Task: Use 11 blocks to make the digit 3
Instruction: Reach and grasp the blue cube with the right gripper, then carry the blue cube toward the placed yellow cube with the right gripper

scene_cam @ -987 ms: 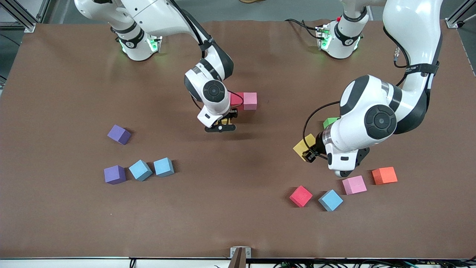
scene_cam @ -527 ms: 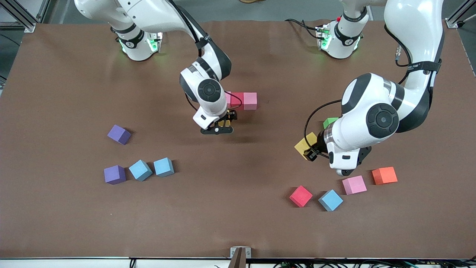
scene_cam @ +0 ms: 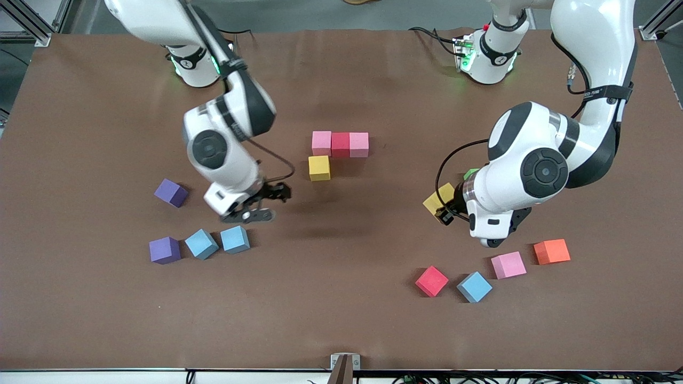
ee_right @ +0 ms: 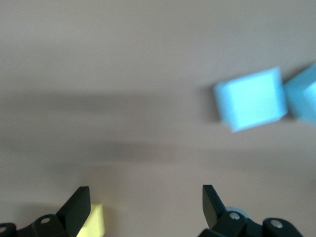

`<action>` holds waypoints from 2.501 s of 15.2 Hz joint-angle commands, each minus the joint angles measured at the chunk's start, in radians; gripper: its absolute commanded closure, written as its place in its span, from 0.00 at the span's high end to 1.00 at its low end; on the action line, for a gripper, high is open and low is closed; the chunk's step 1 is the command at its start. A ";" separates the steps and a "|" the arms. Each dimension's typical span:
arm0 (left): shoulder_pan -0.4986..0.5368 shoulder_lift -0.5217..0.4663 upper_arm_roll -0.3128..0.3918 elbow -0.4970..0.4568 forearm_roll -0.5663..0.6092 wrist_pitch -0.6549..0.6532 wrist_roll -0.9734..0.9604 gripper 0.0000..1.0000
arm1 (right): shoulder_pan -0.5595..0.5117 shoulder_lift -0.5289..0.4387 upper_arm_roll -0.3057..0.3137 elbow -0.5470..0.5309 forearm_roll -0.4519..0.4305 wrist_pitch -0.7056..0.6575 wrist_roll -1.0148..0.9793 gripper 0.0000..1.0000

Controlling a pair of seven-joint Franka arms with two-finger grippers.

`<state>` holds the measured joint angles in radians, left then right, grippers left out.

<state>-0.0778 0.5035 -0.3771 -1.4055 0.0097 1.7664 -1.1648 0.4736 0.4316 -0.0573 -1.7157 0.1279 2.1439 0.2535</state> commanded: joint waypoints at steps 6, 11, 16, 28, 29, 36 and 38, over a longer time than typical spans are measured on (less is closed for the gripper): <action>-0.002 -0.020 0.000 -0.006 -0.008 -0.021 0.028 0.01 | -0.164 0.254 0.020 0.260 -0.088 -0.001 -0.476 1.00; 0.010 -0.036 0.004 0.019 -0.013 -0.021 0.031 0.02 | -0.207 0.331 0.024 0.280 -0.125 0.057 -0.522 1.00; 0.009 -0.031 0.009 0.031 -0.008 -0.013 0.036 0.00 | -0.219 0.332 0.039 0.281 -0.088 0.045 -0.525 1.00; 0.047 -0.076 0.006 0.039 -0.019 0.024 0.068 0.00 | -0.207 0.323 0.054 0.186 0.015 0.037 -0.553 1.00; 0.046 -0.086 0.007 0.055 -0.023 0.024 0.063 0.00 | -0.207 0.323 0.054 0.177 0.015 0.040 -0.554 1.00; 0.047 -0.074 0.017 0.053 -0.031 0.024 0.077 0.00 | -0.188 0.309 0.051 0.166 0.015 0.042 -0.531 0.29; 0.041 -0.076 0.012 0.046 -0.033 0.016 0.073 0.00 | -0.150 0.306 0.039 0.212 0.015 -0.001 -0.458 0.25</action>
<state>-0.0339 0.4333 -0.3621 -1.3504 0.0001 1.7890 -1.1105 0.2894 0.7610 -0.0132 -1.5226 0.1366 2.1836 -0.2679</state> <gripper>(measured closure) 0.445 0.379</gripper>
